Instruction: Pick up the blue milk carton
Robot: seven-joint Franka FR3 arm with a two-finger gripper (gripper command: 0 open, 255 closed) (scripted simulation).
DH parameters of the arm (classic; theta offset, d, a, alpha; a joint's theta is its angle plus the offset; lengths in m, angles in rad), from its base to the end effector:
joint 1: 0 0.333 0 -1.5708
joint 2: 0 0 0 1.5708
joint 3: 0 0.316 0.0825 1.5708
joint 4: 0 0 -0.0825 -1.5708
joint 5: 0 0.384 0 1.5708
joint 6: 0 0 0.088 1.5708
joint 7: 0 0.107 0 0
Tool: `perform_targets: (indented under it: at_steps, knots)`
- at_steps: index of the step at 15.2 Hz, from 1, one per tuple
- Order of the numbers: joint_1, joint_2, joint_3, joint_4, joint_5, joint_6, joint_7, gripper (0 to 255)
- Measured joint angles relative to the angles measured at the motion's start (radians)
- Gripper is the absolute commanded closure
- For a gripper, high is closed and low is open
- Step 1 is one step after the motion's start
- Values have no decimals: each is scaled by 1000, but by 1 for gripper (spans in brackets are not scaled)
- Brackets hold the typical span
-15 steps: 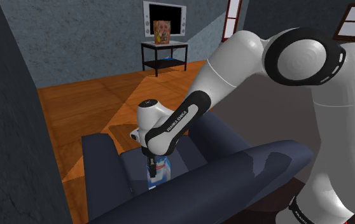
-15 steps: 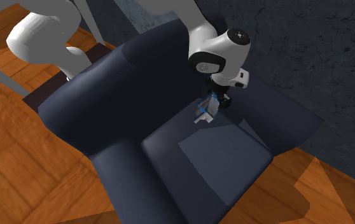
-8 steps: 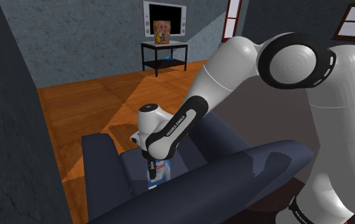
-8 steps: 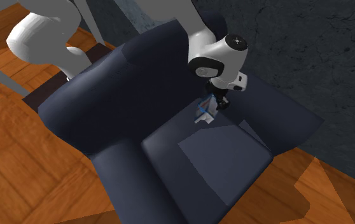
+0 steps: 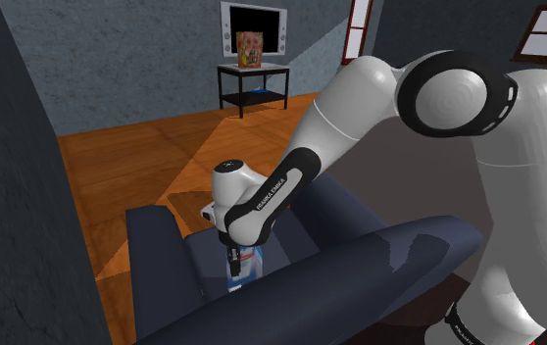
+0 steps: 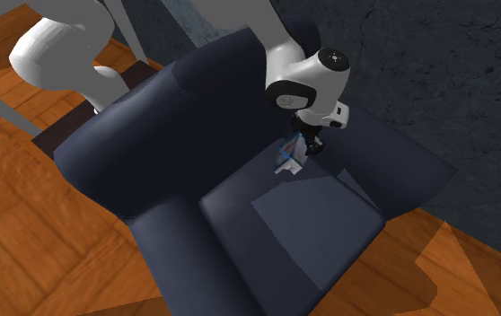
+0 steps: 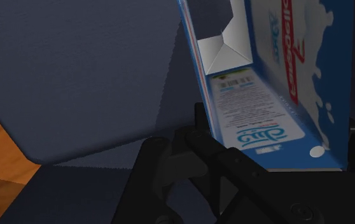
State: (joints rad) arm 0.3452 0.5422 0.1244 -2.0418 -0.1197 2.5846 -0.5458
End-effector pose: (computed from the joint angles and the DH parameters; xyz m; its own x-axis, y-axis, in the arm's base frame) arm 0.5303 0.2711 0.1744 0.4545 0.8907 0.0063 0.8907 -0.4545 0.0036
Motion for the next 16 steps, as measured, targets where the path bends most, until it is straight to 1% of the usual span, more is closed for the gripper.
perform_targets:
  at_steps: [7, 16]
  knots:
    - [-7, -65, 12, -16, 14, -55, -8, 255]
    - [-17, -153, 26, -10, 35, -149, -22, 255]
